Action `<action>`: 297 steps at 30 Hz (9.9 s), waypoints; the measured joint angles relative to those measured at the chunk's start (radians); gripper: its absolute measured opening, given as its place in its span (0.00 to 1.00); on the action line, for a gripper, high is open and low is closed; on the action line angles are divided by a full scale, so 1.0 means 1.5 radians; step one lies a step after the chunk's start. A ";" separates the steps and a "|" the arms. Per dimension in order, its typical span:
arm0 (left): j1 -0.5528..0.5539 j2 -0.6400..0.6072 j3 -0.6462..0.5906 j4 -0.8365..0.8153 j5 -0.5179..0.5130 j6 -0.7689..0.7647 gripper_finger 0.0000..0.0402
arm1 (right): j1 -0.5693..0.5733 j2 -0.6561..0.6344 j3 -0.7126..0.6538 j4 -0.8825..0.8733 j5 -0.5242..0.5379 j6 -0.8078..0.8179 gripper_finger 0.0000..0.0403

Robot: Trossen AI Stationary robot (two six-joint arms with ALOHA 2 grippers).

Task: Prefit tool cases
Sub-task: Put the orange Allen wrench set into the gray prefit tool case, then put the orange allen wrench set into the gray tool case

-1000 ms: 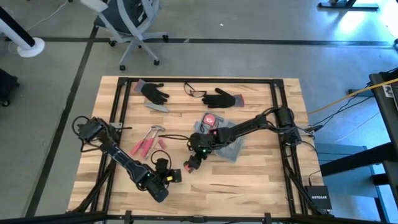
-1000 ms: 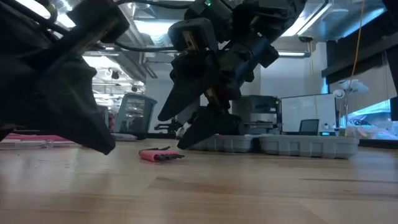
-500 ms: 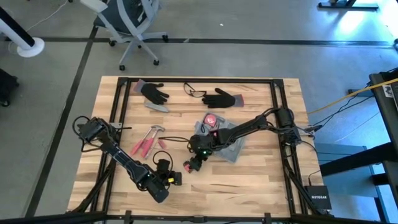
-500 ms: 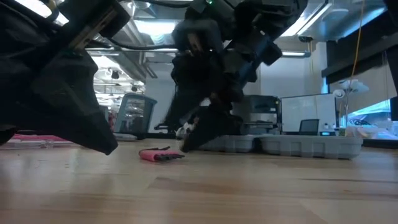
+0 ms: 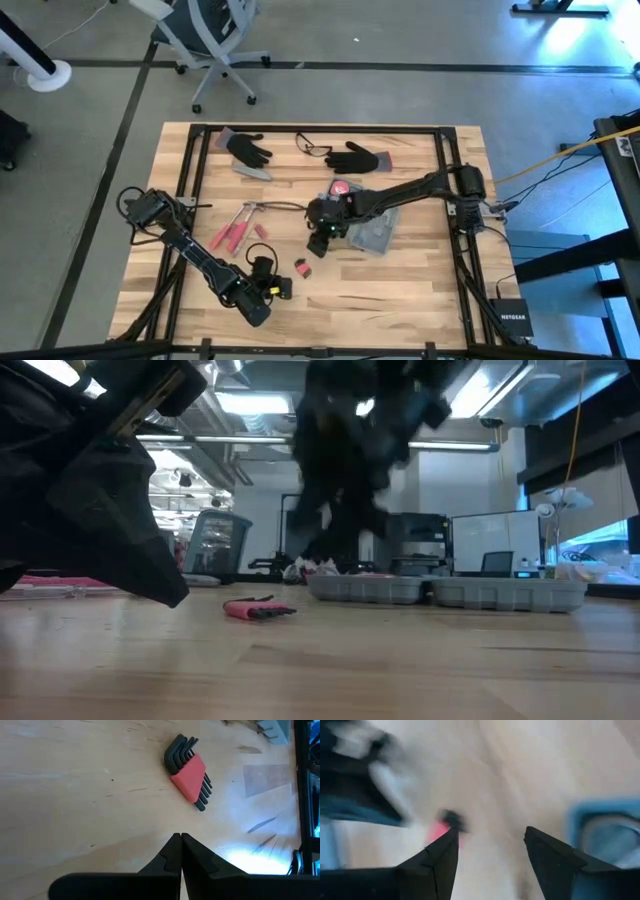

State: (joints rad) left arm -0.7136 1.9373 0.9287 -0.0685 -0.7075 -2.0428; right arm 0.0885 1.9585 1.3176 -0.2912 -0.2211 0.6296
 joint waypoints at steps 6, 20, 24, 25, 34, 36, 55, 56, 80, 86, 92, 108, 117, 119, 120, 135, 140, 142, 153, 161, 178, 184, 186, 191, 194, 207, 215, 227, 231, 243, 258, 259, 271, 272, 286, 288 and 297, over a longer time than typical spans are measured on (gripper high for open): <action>-0.002 0.000 0.000 0.000 -0.002 0.001 0.00 | 0.046 0.007 0.014 0.000 -0.060 0.080 0.55; 0.019 0.000 0.000 -0.002 -0.029 0.003 0.00 | 0.070 0.092 0.014 0.057 -0.019 0.139 0.55; 0.040 0.001 0.000 0.004 -0.038 0.011 0.00 | 0.071 0.093 0.014 0.085 -0.014 0.138 0.55; 0.042 0.002 0.000 0.004 -0.040 0.019 0.00 | 0.070 0.093 0.013 0.085 -0.015 0.139 0.55; 0.009 0.000 -0.001 0.008 -0.049 0.010 0.00 | 0.071 0.126 0.013 0.148 -0.051 0.152 0.55; -0.008 0.000 -0.001 0.002 -0.047 -0.006 0.00 | 0.071 0.127 0.013 0.152 -0.051 0.149 0.55; 0.020 0.018 0.004 -0.017 0.047 -0.048 0.00 | 0.067 0.136 0.010 0.201 -0.077 0.174 0.55; 0.025 0.018 0.004 -0.023 0.051 -0.066 0.00 | 0.067 0.136 0.010 0.201 -0.077 0.171 0.55; -0.018 0.007 0.000 0.089 -0.088 -0.142 0.00 | 0.008 0.138 0.010 0.230 -0.235 0.153 0.55; -0.011 -0.002 -0.002 0.108 -0.105 -0.111 0.00 | -0.013 0.138 0.010 0.233 -0.296 0.152 0.55; -0.038 -0.042 -0.003 0.001 0.012 -0.122 0.00 | -0.026 0.135 0.011 0.234 -0.326 0.152 0.55; 0.040 -0.053 0.048 -0.182 0.097 -0.002 0.00 | 0.044 0.054 0.012 0.047 -0.114 0.068 0.21; 0.052 -0.054 0.010 -0.141 0.088 0.005 0.00 | 0.145 0.050 0.012 0.060 0.060 0.163 0.01; 0.060 -0.055 0.004 -0.121 0.092 0.028 0.00 | 0.159 0.050 0.012 0.055 0.130 0.218 0.00; 0.064 -0.055 0.000 -0.107 0.093 0.044 0.00 | 0.163 0.052 0.012 0.054 0.166 0.240 0.00; 0.084 -0.057 -0.035 -0.054 0.098 0.155 0.00 | 0.205 0.104 0.011 0.127 0.303 0.436 0.00; 0.096 -0.055 -0.035 -0.060 0.081 0.207 0.00 | 0.221 0.112 0.011 0.131 0.310 0.480 0.00; 0.105 -0.055 -0.036 -0.061 0.073 0.232 0.00 | 0.226 0.113 0.010 0.150 0.309 0.485 0.00; 0.132 -0.066 -0.037 -0.093 0.056 0.408 0.00 | 0.228 0.104 0.011 0.183 0.307 0.452 0.00; 0.031 -0.092 -0.040 -0.114 0.050 0.345 0.00 | 0.205 0.053 -0.009 0.107 0.264 0.336 0.00; 0.048 -0.041 -0.024 0.024 0.101 0.688 0.00 | 0.078 0.060 -0.082 0.246 0.029 0.358 0.00; 0.054 -0.041 -0.023 0.023 0.105 0.788 0.00 | 0.061 0.060 -0.082 0.196 -0.030 0.358 0.00; 0.054 -0.040 -0.023 0.022 0.105 0.791 0.00 | 0.063 0.061 -0.082 0.191 -0.021 0.358 0.00; 0.061 -0.040 -0.023 0.022 0.107 0.798 0.00 | 0.063 0.070 -0.083 0.206 -0.002 0.354 0.01; 0.069 -0.040 -0.023 0.022 0.108 0.828 0.00 | 0.057 0.075 -0.082 0.225 -0.005 0.345 0.07; 0.080 -0.021 -0.024 0.066 0.099 0.864 0.00 | 0.052 0.096 -0.079 0.259 -0.065 0.363 0.59; 0.085 -0.010 -0.023 0.080 0.096 0.856 0.00 | 0.054 0.109 -0.080 0.279 -0.075 0.385 0.55; 0.092 -0.009 -0.023 0.076 0.095 0.859 0.00 | 0.073 0.135 -0.078 0.301 -0.131 0.395 0.49; 0.094 0.003 -0.022 0.075 0.094 0.861 0.00 | 0.082 0.145 -0.069 0.308 -0.125 0.395 0.49; 0.089 0.007 -0.020 0.089 0.089 0.824 0.00 | 0.080 0.147 -0.069 0.334 -0.059 0.424 0.48; 0.056 -0.070 -0.022 0.059 0.102 0.762 0.00 | 0.079 0.121 -0.071 0.287 -0.004 0.411 0.01; 0.053 -0.084 -0.021 0.044 0.096 0.752 0.00 | 0.079 0.115 -0.071 0.280 -0.003 0.407 0.01; -0.030 -0.300 -0.029 -0.292 -0.082 0.545 0.00 | 0.138 -0.053 -0.149 0.153 0.172 0.556 0.00; -0.034 -0.315 -0.032 -0.319 -0.093 0.520 0.00 | 0.148 -0.073 -0.173 0.161 0.223 0.610 0.00; 0.111 -0.400 -0.037 -0.331 -0.057 0.615 0.00 | 0.111 -0.125 -0.283 0.233 0.599 0.952 0.00; 0.169 -0.399 -0.037 -0.300 -0.011 0.649 0.00 | 0.072 -0.124 -0.283 0.233 0.583 0.918 0.00; 0.403 -0.407 -0.029 -0.143 0.202 0.848 0.00 | -0.069 -0.105 -0.281 0.314 0.438 0.746 0.00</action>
State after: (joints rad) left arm -0.1090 1.3268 0.8856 -0.2828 -0.4047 -0.7702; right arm -0.0156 1.8015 0.8963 0.1792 0.4353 1.7489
